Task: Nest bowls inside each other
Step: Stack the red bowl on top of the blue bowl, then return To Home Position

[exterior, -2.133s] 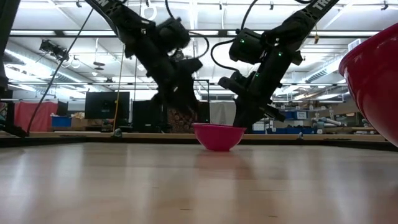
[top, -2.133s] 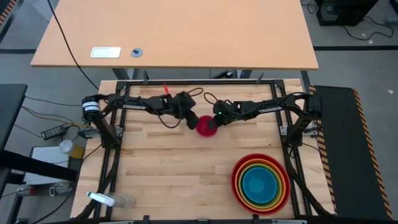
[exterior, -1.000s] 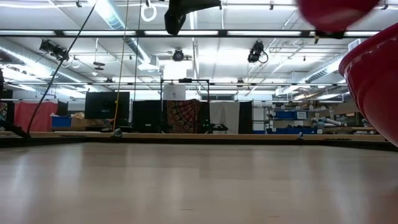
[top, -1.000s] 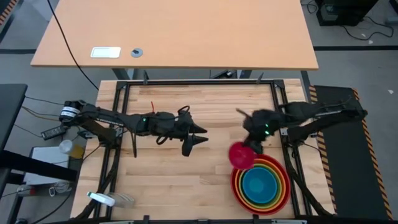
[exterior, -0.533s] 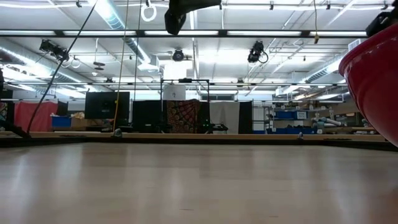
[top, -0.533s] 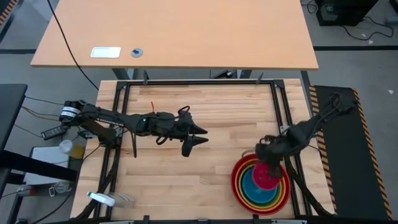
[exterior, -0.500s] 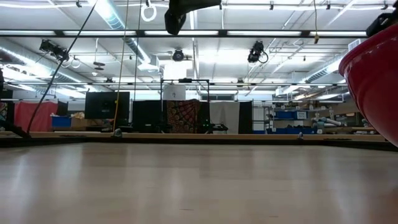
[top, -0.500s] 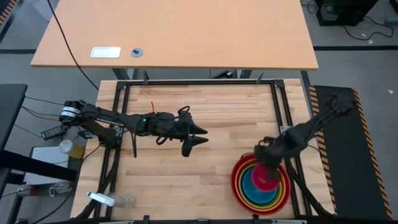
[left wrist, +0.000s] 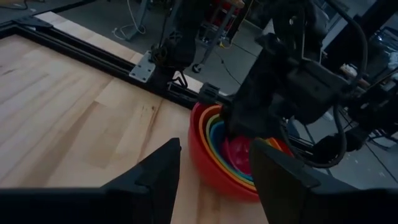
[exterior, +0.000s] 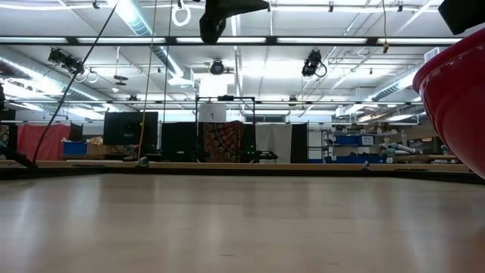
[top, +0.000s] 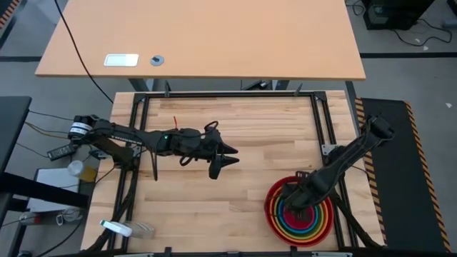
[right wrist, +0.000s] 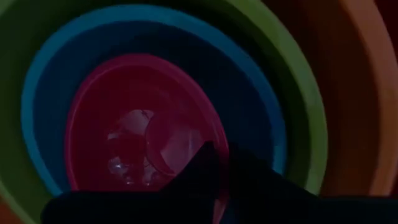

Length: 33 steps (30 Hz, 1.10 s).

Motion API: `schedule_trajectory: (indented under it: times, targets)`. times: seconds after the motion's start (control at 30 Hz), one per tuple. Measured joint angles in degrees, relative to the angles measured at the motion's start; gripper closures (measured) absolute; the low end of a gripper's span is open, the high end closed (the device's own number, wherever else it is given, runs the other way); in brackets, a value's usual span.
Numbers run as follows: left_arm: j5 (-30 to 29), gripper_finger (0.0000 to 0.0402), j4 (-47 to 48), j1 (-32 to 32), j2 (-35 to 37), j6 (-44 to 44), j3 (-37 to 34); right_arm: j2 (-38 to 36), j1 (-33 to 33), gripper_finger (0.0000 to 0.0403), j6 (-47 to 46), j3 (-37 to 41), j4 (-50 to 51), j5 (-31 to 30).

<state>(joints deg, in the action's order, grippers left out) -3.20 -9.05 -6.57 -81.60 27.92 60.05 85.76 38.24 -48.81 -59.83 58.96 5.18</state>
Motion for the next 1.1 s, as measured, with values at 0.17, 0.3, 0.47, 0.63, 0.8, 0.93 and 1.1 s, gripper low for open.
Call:
schedule_trajectory:
  times: [0.17,0.3,0.47,0.63,0.8,0.93,1.1]
  targets:
    - [0.0,0.0209,0.6,0.0,0.0,0.0,0.0,1.4,0.0,0.0317,-1.0,0.0,-0.9,1.1]
    - [0.0,0.0209,1.9,0.0,0.0,0.0,0.0,0.7,-0.6,0.0254,-2.7,0.0,-0.7,1.8]
    - [0.0,0.0209,4.4,0.0,0.0,-0.1,0.0,-3.1,-2.1,0.0184,-6.7,-0.1,2.8,2.1]
    - [0.0,0.0209,7.2,-0.4,0.7,-0.1,0.0,-10.0,-2.4,0.0152,-15.2,-1.2,2.4,-6.4]
    - [1.5,0.0209,9.3,-0.4,4.9,-2.7,-0.2,-18.3,-4.3,0.0157,-15.8,1.0,-7.1,-15.5]
    - [1.4,0.021,9.0,2.3,11.0,-3.4,-4.8,-24.7,-9.2,0.0174,-12.1,6.7,-16.4,-18.1]
    - [1.4,0.021,3.0,6.1,20.8,1.1,-16.0,-32.1,-17.5,0.0193,-6.9,14.0,-26.1,-16.7]
